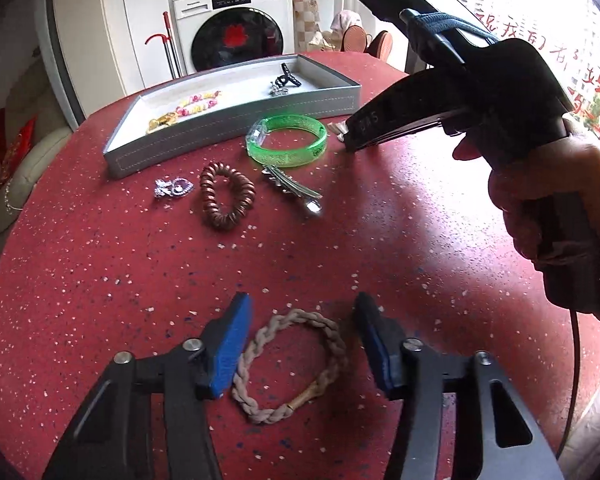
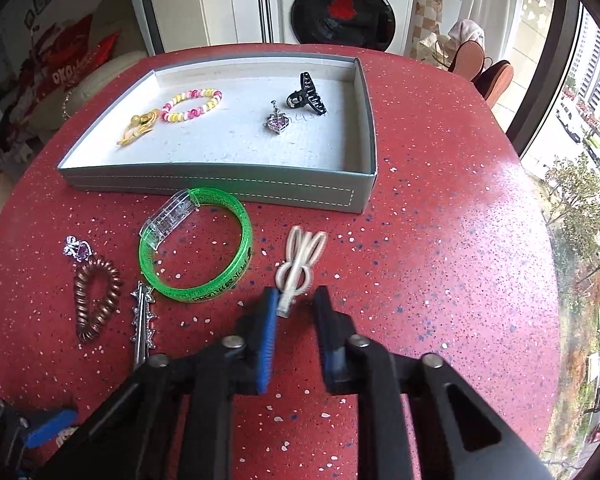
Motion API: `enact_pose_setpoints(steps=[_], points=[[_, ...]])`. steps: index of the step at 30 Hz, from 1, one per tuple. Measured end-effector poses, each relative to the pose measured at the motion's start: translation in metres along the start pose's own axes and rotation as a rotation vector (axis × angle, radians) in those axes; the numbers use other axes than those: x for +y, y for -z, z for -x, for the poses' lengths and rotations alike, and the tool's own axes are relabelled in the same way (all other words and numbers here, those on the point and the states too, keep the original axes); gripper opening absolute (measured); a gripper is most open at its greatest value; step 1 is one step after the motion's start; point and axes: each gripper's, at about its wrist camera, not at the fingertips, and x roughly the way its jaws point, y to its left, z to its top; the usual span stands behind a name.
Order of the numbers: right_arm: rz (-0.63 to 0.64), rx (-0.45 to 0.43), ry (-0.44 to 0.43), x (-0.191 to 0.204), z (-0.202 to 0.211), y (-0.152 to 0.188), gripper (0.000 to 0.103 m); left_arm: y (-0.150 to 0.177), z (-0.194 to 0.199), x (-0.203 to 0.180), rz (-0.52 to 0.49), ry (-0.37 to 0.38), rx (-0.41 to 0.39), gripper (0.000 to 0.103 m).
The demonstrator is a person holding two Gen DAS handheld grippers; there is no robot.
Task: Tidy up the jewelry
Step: 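Grasp the braided brown bracelet with the left tool while the right tool grasps the white bunny-ear clip, then carry the braided bracelet with the left tool while the right tool carries the bunny clip to the tray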
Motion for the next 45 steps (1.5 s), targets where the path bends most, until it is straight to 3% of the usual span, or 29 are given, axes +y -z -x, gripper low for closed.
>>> enact_pose_setpoints(steps=[3, 4, 9, 16, 17, 18, 38, 41, 45], points=[[0.001, -0.003, -0.016, 0.0, 0.001, 0.001, 0.009, 0.003, 0.004, 0.0, 0.005, 0.008, -0.001, 0.045], [-0.005, -0.004, -0.031, -0.002, 0.001, 0.001, 0.009, 0.003, 0.004, 0.0, 0.008, 0.008, -0.001, 0.035], [-0.028, -0.023, -0.101, -0.008, 0.008, 0.003, 0.009, 0.001, 0.003, 0.014, 0.08, 0.041, 0.006, 0.03], [-0.021, -0.056, -0.137, -0.01, 0.023, 0.003, 0.009, -0.002, 0.01, 0.037, 0.191, 0.092, -0.013, 0.03], [-0.025, -0.061, -0.148, -0.011, 0.025, 0.002, 0.009, -0.003, 0.012, 0.04, 0.204, 0.097, -0.016, 0.028], [-0.027, -0.063, -0.155, -0.011, 0.027, 0.002, 0.009, -0.004, 0.013, 0.043, 0.216, 0.101, -0.016, 0.017], [-0.03, -0.108, -0.234, -0.013, 0.05, -0.002, 0.009, -0.02, 0.039, 0.094, 0.339, 0.085, -0.074, 0.017], [-0.035, -0.105, -0.253, -0.013, 0.052, 0.002, 0.009, -0.017, 0.042, 0.094, 0.328, 0.059, -0.063, 0.017], [-0.037, -0.096, -0.273, -0.011, 0.053, 0.012, 0.009, -0.002, 0.051, 0.074, 0.254, -0.049, -0.049, 0.017]])
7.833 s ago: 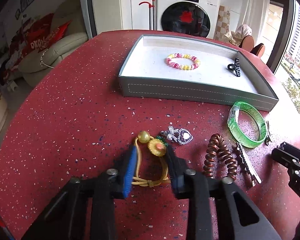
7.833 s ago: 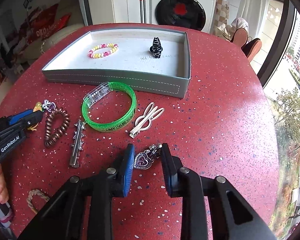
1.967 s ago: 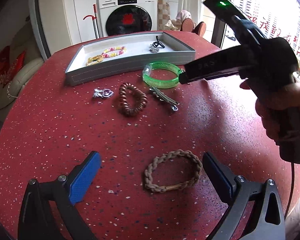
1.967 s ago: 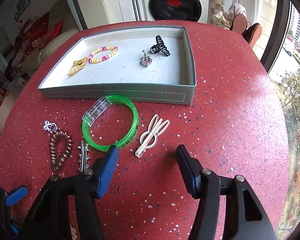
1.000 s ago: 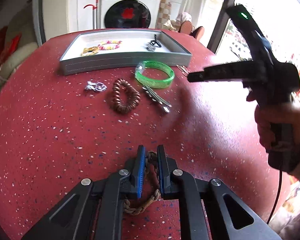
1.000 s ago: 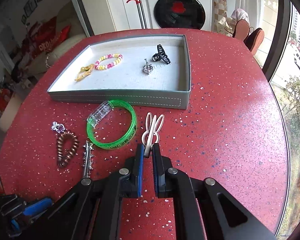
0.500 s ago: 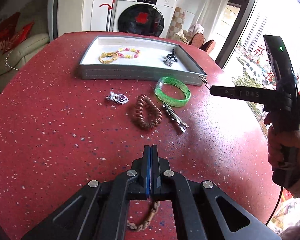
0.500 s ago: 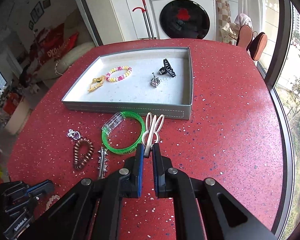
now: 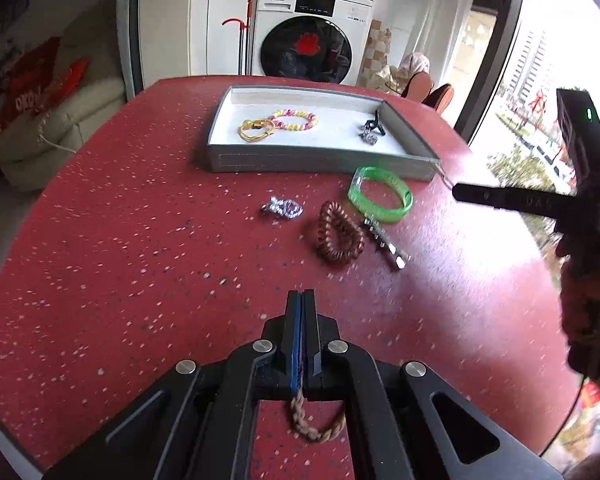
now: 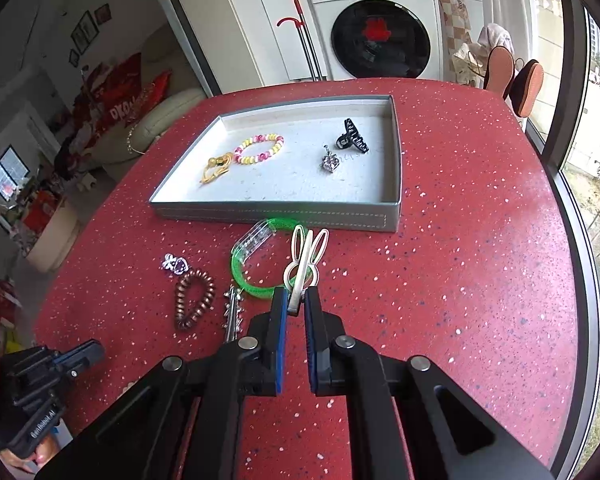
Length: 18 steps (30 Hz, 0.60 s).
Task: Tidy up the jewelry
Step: 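Carry the braided bracelet with the left tool while the right tool carries the bunny clip to the tray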
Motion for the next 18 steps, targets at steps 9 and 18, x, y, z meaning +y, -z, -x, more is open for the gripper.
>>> enact_pose_setpoints(steps=[9, 18], points=[[-0.003, 0.021, -0.021, 0.003, 0.008, 0.023, 0.009, 0.034, 0.013, -0.01, -0.045, -0.032, 0.002, 0.017], [0.002, 0.014, -0.033, 0.008, 0.018, 0.032, 0.009, 0.041, 0.006, -0.013, -0.061, -0.078, -0.01, 0.103]])
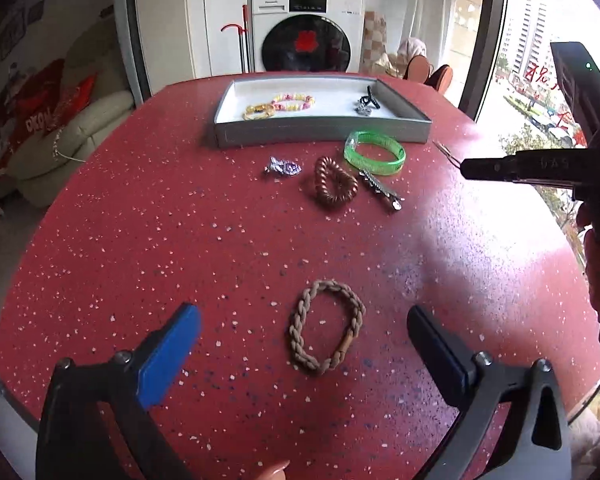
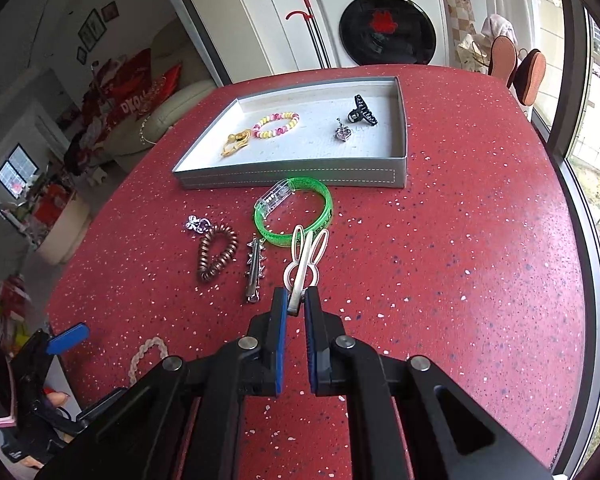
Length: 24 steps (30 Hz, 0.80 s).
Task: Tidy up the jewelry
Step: 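Carry the braided bracelet with the left tool while the right tool carries the bunny clip to the tray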
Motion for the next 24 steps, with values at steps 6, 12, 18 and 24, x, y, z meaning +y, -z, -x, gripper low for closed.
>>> enact_pose_setpoints(steps=[6, 12, 18, 24], points=[[0.004, -0.008, -0.004, 0.002, 0.003, 0.001, 0.009, 0.0, -0.028, -0.011, -0.063, -0.058, 0.031, 0.103], [0.002, -0.011, -0.003, 0.003, 0.006, 0.003, 0.009, 0.004, -0.064, -0.024, -0.125, -0.029, 0.106, 0.088], [0.001, -0.015, -0.004, 0.003, 0.009, 0.004, 0.009, 0.001, -0.076, -0.025, -0.107, 0.051, 0.116, 0.029], [0.003, -0.018, -0.006, 0.002, 0.011, 0.001, 0.009, -0.008, -0.08, -0.017, -0.033, 0.109, 0.097, 0.029]])
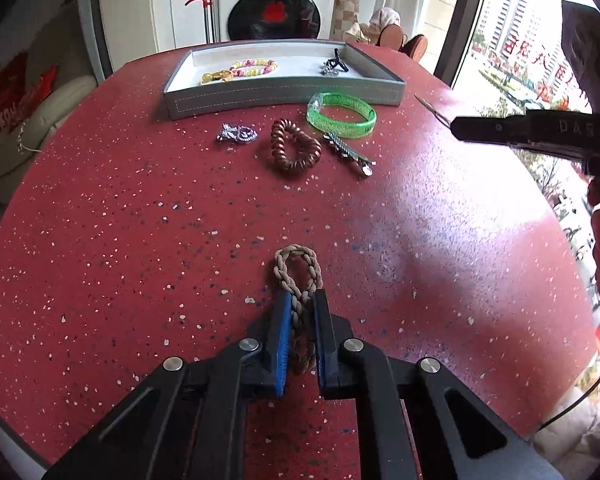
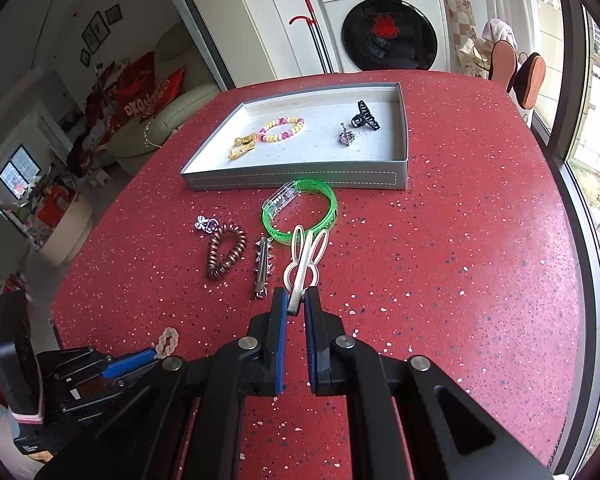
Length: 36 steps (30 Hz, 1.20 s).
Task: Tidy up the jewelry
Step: 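Carry the braided bracelet with the left tool while the right tool carries the bunny clip to the tray, then open the left tool over the tray while the right tool releases the bunny clip beside it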
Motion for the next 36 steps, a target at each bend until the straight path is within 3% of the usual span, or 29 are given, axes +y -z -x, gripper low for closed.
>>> enact_pose_setpoints(steps=[14, 19, 25, 36], points=[[0.017, -0.021, 0.002, -0.005, -0.009, -0.047, 0.009, -0.057, 0.047, 0.018, 0.052, 0.012, -0.122, 0.029], [0.015, -0.019, -0.016, -0.007, -0.021, -0.077, 0.009, -0.096, 0.049, 0.03, 0.061, 0.007, -0.169, 0.029], [0.042, 0.003, -0.008, -0.005, -0.047, -0.11, 0.009, -0.148, 0.034, 0.042, 0.054, -0.028, -0.194, 0.029], [0.031, 0.066, -0.015, -0.014, -0.11, -0.153, 0.009, -0.211, -0.031, 0.06, 0.061, -0.065, -0.13, 0.029]])
